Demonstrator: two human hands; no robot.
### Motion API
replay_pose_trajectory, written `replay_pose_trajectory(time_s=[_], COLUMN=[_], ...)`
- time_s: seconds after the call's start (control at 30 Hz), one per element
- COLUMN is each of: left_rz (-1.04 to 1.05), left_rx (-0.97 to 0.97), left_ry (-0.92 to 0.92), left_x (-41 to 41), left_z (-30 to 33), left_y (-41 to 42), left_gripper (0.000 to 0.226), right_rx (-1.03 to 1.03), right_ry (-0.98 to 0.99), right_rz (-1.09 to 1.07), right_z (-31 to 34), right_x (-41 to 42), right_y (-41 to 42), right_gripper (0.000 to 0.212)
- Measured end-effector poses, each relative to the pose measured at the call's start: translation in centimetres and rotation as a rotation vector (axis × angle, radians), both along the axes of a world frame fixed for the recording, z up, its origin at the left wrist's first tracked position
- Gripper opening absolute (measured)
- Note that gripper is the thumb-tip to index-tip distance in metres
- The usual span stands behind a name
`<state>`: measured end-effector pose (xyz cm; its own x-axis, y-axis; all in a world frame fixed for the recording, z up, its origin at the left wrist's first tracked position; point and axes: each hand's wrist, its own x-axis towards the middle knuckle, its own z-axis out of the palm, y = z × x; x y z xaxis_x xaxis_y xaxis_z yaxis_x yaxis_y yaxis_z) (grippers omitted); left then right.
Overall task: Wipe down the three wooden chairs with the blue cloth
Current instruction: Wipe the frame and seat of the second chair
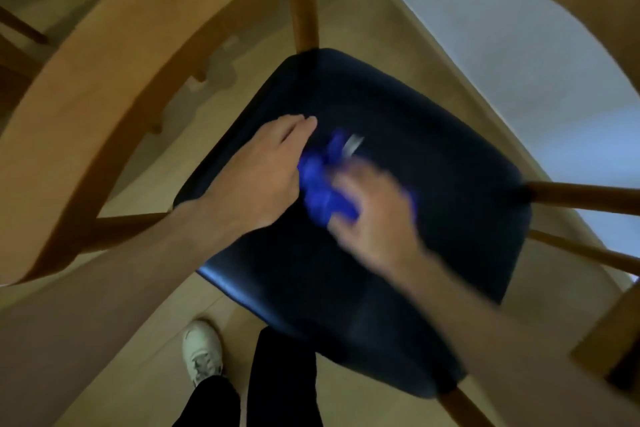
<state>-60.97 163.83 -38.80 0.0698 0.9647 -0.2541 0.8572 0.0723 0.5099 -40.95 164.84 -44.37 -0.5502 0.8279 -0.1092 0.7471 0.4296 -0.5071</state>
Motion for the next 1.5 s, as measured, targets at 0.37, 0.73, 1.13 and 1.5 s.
replay_pose_trajectory(time_s=[0.37,0.73,1.13,1.5], left_rz=[-0.075,-0.120,-0.134,-0.277], left_rx=[-0.002,-0.052,-0.031,-0.036], left_ry=[0.023,0.023,0.003,0.056], left_x=[0.3,0.2,0.8,-1.5], left_z=[-0.6,0.0,-0.7,-0.2], left_y=[-1.6,-2.4,-7.2,-10.4], left_gripper=[0.065,0.068,0.065,0.062], right_rx=[0.186,-0.329,0.099,-0.118], right_ry=[0.054,0.006,-0.066,-0.124], right_rz=[-0.190,0.501,-0.306,0.838], right_z=[1.2,1.1,0.2,2.5], right_x=[4.2,1.7,5.1,2.2], right_y=[12.2,-12.0,9.4,-9.1], right_gripper=[0.055,0.057,0.056,0.055])
